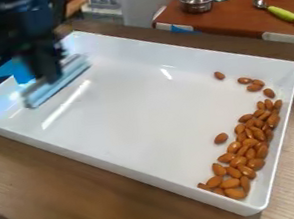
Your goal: Sweep into pile
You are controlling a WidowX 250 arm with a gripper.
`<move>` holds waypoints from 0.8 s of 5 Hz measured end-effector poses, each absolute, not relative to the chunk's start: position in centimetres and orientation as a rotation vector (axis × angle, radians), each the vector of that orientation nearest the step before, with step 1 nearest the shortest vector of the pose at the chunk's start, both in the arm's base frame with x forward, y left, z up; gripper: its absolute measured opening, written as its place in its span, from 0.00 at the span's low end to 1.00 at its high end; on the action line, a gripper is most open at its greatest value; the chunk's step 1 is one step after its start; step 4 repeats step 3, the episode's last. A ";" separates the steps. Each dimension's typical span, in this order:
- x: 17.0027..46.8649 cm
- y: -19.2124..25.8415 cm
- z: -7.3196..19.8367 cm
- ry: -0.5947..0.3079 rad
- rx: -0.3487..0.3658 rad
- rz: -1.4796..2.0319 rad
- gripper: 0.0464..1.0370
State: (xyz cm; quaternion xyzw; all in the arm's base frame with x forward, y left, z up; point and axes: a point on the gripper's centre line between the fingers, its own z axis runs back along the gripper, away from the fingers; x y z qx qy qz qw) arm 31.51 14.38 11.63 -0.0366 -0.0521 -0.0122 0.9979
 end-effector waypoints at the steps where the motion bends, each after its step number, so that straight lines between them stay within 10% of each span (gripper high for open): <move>1: 32.4 18.4 8.9 -0.073 -0.042 0.003 0.63; 2: 32.1 19.1 8.7 -0.067 -0.043 -0.009 0.91; 4: 30.7 19.2 11.3 -0.061 -0.143 0.006 0.97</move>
